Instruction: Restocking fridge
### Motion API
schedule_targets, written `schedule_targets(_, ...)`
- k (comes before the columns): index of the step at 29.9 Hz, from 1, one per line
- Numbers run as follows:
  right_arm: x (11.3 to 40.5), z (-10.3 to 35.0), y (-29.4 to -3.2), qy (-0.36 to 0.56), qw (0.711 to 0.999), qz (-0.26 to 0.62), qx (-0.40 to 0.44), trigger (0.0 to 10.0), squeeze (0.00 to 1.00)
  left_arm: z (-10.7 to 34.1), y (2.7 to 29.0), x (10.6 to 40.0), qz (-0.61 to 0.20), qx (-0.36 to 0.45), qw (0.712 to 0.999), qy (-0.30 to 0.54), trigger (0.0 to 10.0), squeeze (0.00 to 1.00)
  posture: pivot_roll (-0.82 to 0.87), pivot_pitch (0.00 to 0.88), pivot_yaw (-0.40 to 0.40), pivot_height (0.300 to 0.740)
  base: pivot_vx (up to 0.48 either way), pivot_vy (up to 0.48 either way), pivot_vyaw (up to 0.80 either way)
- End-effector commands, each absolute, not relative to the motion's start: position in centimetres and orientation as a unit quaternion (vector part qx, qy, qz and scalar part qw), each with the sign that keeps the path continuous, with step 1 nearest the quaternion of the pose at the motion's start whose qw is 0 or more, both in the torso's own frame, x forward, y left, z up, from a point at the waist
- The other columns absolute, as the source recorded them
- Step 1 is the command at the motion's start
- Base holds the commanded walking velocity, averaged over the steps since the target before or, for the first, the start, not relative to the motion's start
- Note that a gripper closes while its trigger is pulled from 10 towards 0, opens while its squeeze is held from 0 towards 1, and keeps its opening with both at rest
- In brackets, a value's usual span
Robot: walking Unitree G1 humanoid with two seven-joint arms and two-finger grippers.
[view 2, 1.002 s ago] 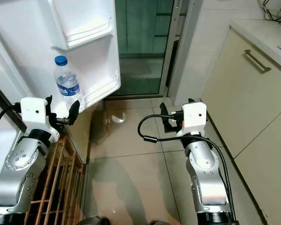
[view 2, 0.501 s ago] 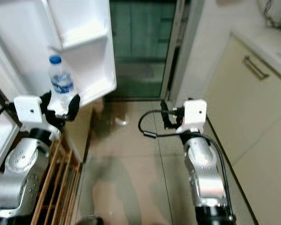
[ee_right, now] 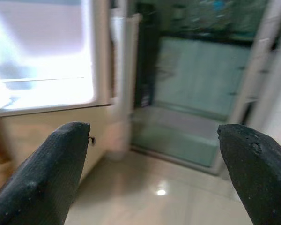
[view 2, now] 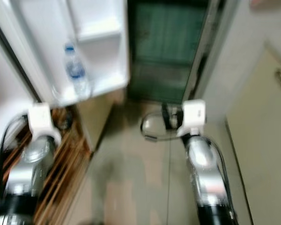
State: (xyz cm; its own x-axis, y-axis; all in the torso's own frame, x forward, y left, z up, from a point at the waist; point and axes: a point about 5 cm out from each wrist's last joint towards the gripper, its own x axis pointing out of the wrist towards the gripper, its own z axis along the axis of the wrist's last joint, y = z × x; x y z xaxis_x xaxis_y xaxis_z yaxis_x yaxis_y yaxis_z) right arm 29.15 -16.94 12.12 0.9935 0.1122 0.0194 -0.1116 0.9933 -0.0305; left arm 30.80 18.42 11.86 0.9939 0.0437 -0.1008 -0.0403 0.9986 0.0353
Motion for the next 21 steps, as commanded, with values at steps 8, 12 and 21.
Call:
schedule_targets(8,29.1,11.4,-16.0,0.000,0.998,0.065,0.007,10.0,0.06,15.2,17.0,32.1,0.003,0.024,1.000,-0.009,10.0,0.00,-0.09,0.000,0.066,0.740,0.390,-0.275,0.49)
schedule_targets(12,29.1,11.4,-15.6,-0.003,0.998,0.069,0.007,10.0,0.06,15.1,16.8,32.3,-0.005,0.033,0.999,-0.008,10.0,0.00,-0.09,0.000,0.073,0.740,0.387,-0.279,0.49)
schedule_targets(21,28.8,11.0,-15.9,-0.001,0.998,0.069,0.001,10.0,0.06,15.2,16.2,31.6,-0.041,0.039,0.998,-0.031,10.0,0.00,-0.09,0.000,0.070,0.740,0.342,-0.332,0.49)
